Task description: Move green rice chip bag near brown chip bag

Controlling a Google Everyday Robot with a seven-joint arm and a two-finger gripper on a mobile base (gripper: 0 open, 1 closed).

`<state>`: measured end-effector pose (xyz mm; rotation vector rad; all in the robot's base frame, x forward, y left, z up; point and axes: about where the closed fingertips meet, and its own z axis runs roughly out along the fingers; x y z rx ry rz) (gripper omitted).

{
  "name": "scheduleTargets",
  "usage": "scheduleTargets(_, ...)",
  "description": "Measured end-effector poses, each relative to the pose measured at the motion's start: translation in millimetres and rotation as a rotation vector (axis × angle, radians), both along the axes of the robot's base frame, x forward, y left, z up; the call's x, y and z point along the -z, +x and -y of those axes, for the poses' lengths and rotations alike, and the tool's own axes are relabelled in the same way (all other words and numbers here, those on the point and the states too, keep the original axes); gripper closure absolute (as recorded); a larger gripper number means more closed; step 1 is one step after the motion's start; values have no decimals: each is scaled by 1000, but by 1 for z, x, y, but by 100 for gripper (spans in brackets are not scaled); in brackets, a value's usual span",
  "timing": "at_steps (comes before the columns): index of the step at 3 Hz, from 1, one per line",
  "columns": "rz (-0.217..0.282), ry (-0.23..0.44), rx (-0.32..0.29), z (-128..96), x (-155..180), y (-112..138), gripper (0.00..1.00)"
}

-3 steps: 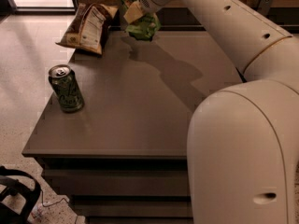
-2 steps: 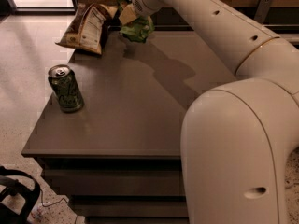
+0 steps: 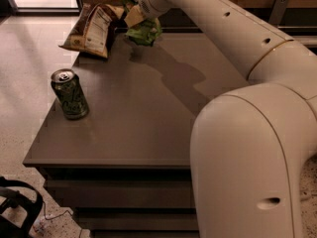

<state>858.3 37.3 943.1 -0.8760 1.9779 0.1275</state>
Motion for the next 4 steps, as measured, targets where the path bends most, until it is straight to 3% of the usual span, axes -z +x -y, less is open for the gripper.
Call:
scheduleTargets(2,-7,-2,-5,-4,6,1,11)
scheduleTargets(3,-10,-3,-7,-5,8,1,0)
scheduleTargets(4,-10,-3,-7,-6,8,1,0)
